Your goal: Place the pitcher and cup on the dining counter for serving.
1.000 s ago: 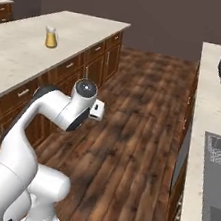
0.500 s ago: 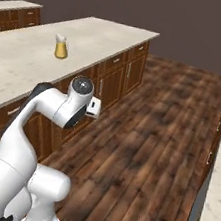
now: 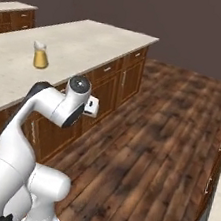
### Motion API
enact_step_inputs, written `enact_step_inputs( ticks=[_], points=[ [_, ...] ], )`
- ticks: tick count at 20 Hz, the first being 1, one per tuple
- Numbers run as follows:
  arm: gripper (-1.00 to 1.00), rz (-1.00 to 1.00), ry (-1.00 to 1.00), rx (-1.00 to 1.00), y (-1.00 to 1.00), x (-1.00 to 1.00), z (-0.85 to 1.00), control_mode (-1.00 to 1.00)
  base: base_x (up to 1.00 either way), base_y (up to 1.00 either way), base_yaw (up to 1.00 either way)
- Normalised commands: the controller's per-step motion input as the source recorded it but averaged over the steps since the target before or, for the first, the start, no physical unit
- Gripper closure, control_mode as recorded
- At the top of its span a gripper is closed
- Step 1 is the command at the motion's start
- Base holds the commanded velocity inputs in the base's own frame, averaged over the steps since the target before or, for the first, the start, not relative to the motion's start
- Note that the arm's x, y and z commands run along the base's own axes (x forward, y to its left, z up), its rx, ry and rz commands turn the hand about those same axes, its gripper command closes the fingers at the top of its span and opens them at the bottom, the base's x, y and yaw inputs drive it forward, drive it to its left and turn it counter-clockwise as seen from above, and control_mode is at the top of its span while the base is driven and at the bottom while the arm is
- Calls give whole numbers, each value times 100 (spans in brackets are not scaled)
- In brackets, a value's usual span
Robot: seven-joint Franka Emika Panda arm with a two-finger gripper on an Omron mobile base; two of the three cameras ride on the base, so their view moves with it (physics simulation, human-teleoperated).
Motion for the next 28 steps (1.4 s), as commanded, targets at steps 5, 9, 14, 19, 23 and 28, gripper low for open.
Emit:
enact_step_inputs(
  ticks=[5, 9, 14, 19, 23, 28],
  points=[
    [100, 0, 0, 0, 0, 0, 0, 100, 100, 0, 7],
    [100, 0, 0, 0, 0, 0, 0, 100, 100, 0, 46],
    [100, 0, 0, 0, 0, 0, 0, 100, 100, -4, 55],
    [100, 0, 0, 0, 0, 0, 0, 100, 100, -17, 62],
    [100, 0, 0, 0, 0, 0, 0, 100, 100, -23, 66],
    [100, 0, 0, 0, 0, 0, 0, 100, 96, -55, 60]
  ],
)
